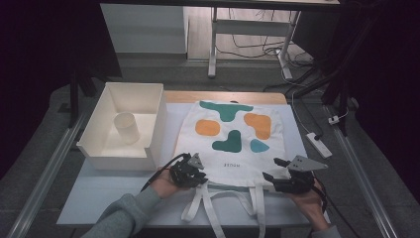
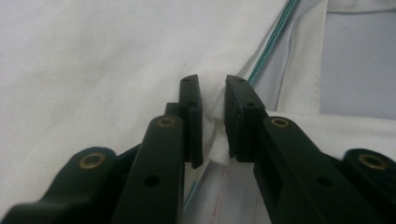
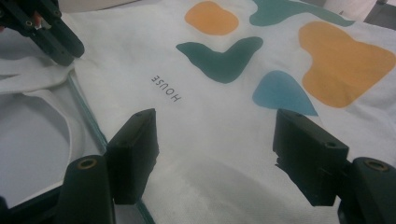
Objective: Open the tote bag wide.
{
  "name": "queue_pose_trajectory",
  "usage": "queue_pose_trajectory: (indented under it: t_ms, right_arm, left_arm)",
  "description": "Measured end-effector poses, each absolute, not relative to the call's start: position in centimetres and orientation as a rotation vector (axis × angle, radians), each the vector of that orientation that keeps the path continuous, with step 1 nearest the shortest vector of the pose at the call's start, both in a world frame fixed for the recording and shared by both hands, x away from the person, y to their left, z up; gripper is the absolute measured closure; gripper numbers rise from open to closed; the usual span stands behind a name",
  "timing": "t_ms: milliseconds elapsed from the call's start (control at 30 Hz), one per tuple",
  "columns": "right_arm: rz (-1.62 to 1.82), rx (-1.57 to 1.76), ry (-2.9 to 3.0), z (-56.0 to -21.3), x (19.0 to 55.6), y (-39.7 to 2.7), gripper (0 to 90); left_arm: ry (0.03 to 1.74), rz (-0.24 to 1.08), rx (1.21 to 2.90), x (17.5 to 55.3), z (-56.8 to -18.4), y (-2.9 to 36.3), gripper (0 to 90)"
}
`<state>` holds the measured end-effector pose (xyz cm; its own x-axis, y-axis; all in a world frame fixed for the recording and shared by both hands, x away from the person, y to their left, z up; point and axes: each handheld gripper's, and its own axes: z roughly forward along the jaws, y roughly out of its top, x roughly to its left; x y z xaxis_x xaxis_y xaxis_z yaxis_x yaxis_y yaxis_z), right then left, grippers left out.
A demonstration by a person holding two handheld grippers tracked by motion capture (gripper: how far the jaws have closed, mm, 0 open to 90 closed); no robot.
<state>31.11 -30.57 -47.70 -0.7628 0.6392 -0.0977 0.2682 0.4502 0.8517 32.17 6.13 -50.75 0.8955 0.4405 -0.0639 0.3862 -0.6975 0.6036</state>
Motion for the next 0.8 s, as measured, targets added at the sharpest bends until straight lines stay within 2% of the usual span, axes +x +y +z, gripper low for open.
queue_pose_trajectory:
  t_ms: [67, 467, 800]
  right_arm:
    - [1.243, 0.762, 2.298, -47.6, 31.1, -30.5, 31.1]
    - [1.216, 0.639, 2.400, -46.1, 29.7, -28.5, 31.2]
    - [1.197, 0.441, 2.649, -46.6, 27.4, -23.7, 31.5]
  left_arm:
    - [0.590, 0.104, 2.393, 32.2, -50.4, 6.3, 86.8]
    - [0.625, 0.187, 2.282, 32.4, -48.7, 7.0, 87.1]
    - [0.678, 0.216, 2.216, 34.2, -47.9, 6.8, 87.2]
